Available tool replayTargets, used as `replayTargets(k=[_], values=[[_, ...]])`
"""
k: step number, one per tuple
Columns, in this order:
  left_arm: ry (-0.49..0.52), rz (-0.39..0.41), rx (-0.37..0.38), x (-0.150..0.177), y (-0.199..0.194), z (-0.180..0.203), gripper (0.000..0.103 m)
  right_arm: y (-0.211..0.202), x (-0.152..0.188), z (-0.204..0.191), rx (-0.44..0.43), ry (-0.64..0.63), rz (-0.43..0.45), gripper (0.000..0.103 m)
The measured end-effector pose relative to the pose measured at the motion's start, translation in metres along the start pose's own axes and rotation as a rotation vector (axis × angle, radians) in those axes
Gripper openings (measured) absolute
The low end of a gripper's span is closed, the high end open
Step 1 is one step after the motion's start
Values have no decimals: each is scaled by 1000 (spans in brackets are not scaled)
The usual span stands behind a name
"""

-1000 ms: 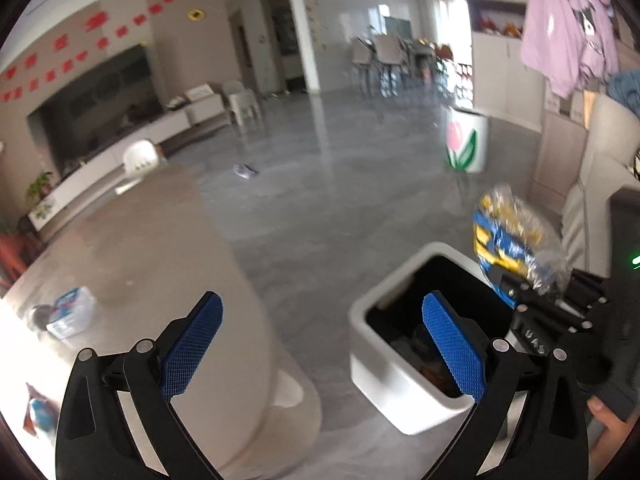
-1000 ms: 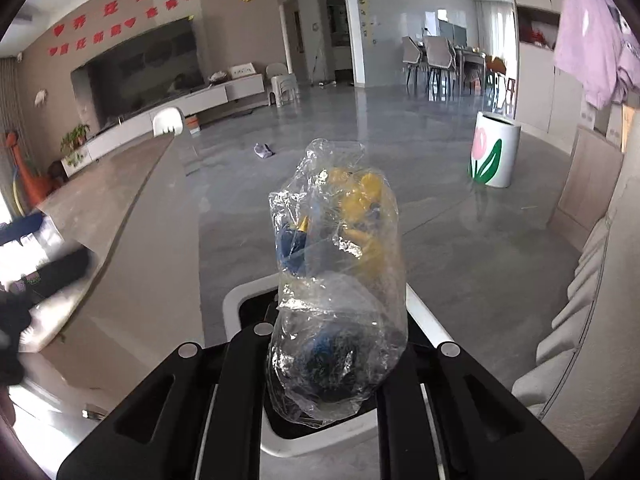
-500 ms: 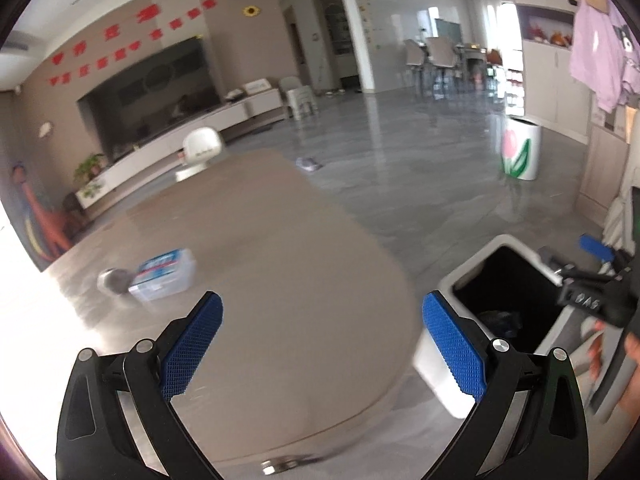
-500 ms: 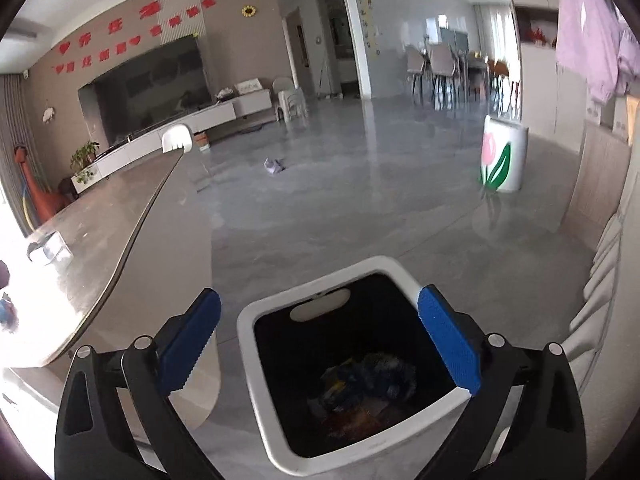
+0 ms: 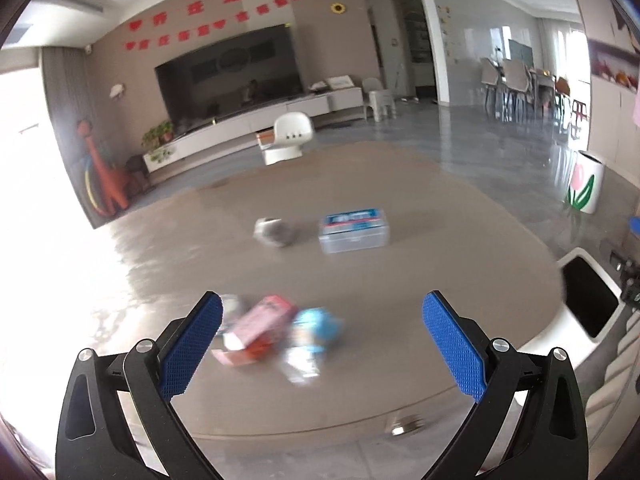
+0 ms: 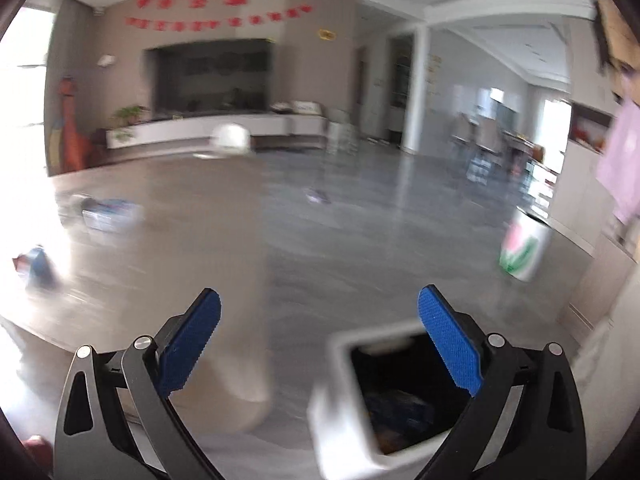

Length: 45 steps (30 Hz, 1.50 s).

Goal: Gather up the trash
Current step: 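Return both tools to the table and grasp the blue-filled zip bag with the right tool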

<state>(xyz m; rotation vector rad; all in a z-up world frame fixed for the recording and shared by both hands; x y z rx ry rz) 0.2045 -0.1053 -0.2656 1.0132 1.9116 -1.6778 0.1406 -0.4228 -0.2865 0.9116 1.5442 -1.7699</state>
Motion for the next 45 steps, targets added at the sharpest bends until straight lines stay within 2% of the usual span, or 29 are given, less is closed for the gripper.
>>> replayTargets(k=[5,7,11,15,18,23,26,30,33,36,40,45], values=[[2,-6,57,12,7,-62,98,-23,-52,-83,-170,-81,52,98],[-1,-18,87,16,15,-78,98,-23,-68,-117,-214,-99,37,98],[-3,-37,132,26,37,-108,98,-12,-80,-166,-247,-81,0,98],[-19,-57,162,30,65,-135,98,17,-72,-211,-278,-56,-88,98],[-32,-87,216,29,83,-143,98,36,-59,-237,-252,-58,-150,98],[18,-95,206,28,103,-148,98,66,-31,-262,-260,-74,-271,94],[-6,-61,189,18,103,-168,98,71,-28,-269,-290,-4,-291,94],[-86,-43,179,9,113,-193,98,71,-30,-285,-285,82,-324,94],[-67,-44,175,8,117,-192,98,72,-22,-303,-255,132,-364,94],[-4,-36,176,4,125,-187,98,71,-19,-314,-233,200,-367,96],[60,-55,235,-4,143,-179,98,68,-21,-328,-173,221,-352,98],[71,-121,303,-8,169,-175,98,73,-24,-345,-114,231,-361,98]])
Point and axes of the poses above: each gripper's, at about its wrist camera, not at the fingertips, and y roughly the way its jaws point, z to its right, x to its underside, the point moved 2 cm from there along y, roughly the way its jaws point, and after that the axes turned 9 degrees about -z, right-handed, at the moved point
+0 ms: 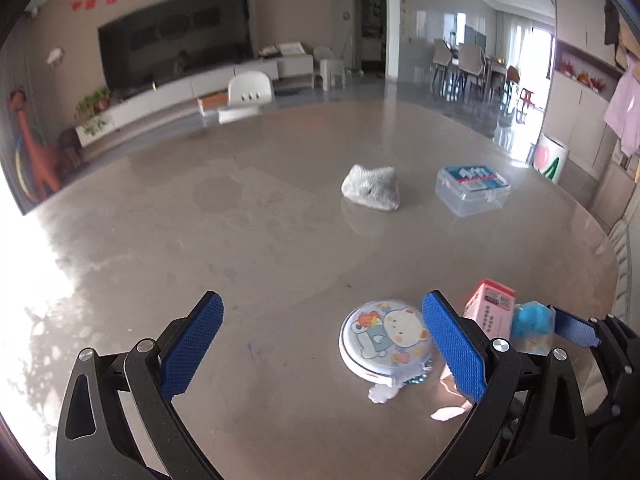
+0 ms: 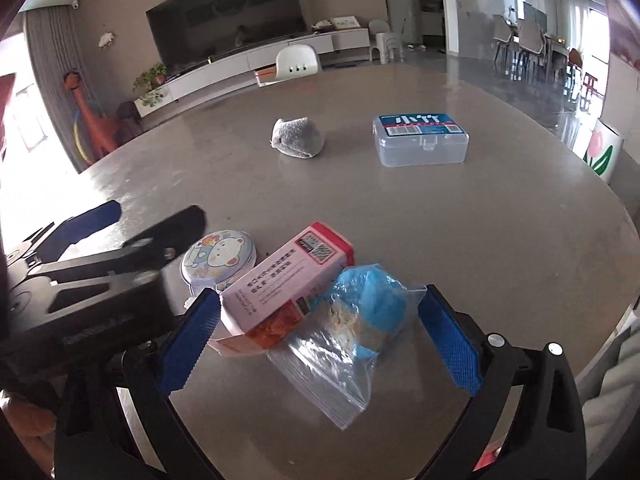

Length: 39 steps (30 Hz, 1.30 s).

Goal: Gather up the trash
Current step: 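Return both tools to the table and grasp the blue-filled zip bag with the right tool, then grasp the round cartoon lid with the left tool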

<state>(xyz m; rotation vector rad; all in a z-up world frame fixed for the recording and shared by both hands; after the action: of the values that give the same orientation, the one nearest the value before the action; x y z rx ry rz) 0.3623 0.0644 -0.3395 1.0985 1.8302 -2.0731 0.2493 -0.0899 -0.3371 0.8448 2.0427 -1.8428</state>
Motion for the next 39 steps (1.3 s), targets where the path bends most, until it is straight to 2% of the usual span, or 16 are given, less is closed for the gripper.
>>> replayTargets(k=[4,5,6,8,15,18,19,20,22,26,34,35,36,37,39], values=[[-34,15,8,-3,-4,-11,98,6,-4,-2,12,62,12,98],[-42,17,9,-3,-4,-14,98,7,-5,-1,16,83,18,94],[-58,16,13,-3,-5,-19,98,7,-4,2,3,97,21,76],[-75,10,25,-2,-5,-22,98,4,-2,5,-1,103,27,65],[-58,-7,21,3,-2,-20,98,-3,12,6,2,13,61,63],[-47,-17,30,5,1,-13,98,-2,17,-2,-21,-56,77,57],[-37,-22,29,5,3,-9,98,-2,19,-5,-34,-94,76,41],[-27,-27,27,6,5,-6,98,-3,20,-4,-63,-100,73,36],[-16,-41,29,6,9,-3,98,-3,17,2,-107,-87,63,34],[-30,-45,46,5,9,-5,98,-7,8,19,-123,-62,59,33],[-20,-134,79,4,28,10,98,-34,-14,30,-104,-110,123,33],[-11,-150,77,4,31,13,96,-36,-16,31,-100,-117,127,33],[-9,-155,90,4,32,15,83,-37,-17,31,-94,-121,130,33],[-16,-157,119,5,33,17,80,-38,-17,31,-88,-124,133,33],[-10,-150,126,5,32,21,62,-40,-16,32,-80,-129,138,33]])
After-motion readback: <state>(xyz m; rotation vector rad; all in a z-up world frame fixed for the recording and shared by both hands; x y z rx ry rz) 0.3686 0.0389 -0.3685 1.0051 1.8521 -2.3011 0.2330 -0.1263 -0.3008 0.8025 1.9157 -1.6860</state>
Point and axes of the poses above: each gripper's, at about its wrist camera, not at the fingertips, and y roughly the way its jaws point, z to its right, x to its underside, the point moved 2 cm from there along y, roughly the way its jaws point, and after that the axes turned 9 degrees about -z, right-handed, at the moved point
